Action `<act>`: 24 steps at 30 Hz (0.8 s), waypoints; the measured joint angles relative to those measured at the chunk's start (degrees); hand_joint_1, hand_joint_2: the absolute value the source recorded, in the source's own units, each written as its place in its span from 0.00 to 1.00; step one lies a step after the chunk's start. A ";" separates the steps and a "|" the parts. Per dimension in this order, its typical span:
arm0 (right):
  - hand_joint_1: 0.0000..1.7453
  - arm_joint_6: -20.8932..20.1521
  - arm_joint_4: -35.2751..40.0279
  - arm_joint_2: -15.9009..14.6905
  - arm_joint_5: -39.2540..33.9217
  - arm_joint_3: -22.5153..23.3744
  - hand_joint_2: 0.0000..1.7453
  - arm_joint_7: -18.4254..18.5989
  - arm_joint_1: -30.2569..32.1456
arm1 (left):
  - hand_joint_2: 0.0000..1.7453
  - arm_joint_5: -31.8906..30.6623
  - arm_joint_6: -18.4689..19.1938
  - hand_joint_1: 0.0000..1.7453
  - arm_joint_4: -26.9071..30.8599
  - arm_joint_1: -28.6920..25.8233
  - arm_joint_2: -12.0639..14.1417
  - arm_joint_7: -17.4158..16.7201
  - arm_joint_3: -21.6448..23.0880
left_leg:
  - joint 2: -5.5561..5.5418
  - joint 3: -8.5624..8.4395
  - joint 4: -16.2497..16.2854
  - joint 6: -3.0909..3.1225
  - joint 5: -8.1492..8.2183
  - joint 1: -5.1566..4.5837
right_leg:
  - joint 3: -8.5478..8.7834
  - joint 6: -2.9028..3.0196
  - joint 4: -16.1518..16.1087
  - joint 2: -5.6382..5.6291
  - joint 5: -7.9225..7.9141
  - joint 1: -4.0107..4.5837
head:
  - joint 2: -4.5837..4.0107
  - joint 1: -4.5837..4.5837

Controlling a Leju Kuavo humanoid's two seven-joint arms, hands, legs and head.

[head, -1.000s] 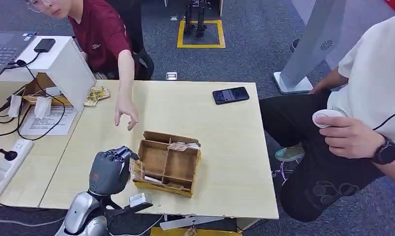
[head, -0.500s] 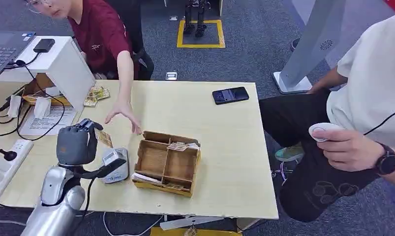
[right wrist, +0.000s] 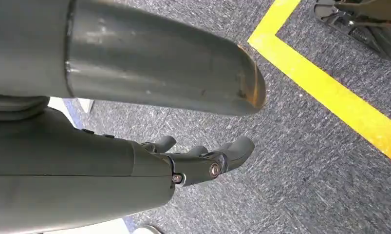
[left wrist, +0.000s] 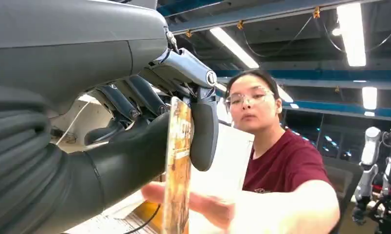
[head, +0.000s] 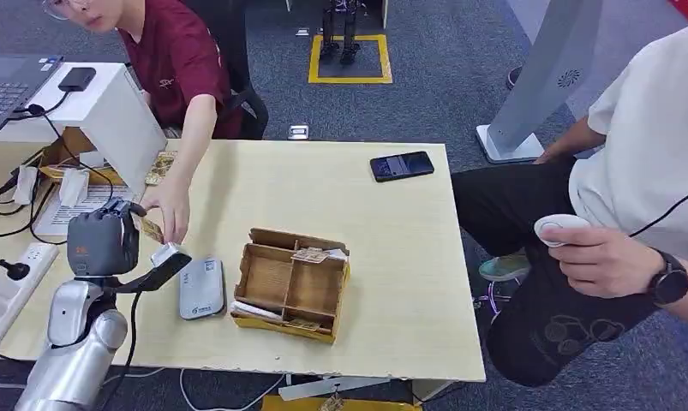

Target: Pass the card to the sensor for recognition and then transmit it.

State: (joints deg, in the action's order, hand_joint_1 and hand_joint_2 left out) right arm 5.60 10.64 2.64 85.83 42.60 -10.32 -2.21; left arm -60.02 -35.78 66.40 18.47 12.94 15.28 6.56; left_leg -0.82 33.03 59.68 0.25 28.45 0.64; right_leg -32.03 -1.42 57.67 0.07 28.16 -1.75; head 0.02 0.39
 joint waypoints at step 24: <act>0.00 0.07 0.00 0.09 -0.04 0.00 0.00 0.11 -0.08 | 1.00 0.24 -2.36 0.00 -2.45 0.21 -0.15 0.13 -0.85 | 0.00 0.01 0.00 0.00 0.00 0.00 | 0.01 0.00 0.00 0.00 0.00 0.00 | 0.00 -0.02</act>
State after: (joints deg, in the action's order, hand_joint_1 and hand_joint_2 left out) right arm 5.66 10.64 2.73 85.79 42.60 -10.21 -2.29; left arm -59.78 -38.14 63.95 18.68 12.79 15.41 5.70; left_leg -0.82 33.04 59.68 0.25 28.45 0.64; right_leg -32.02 -1.42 57.67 0.07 28.16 -1.75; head 0.02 0.37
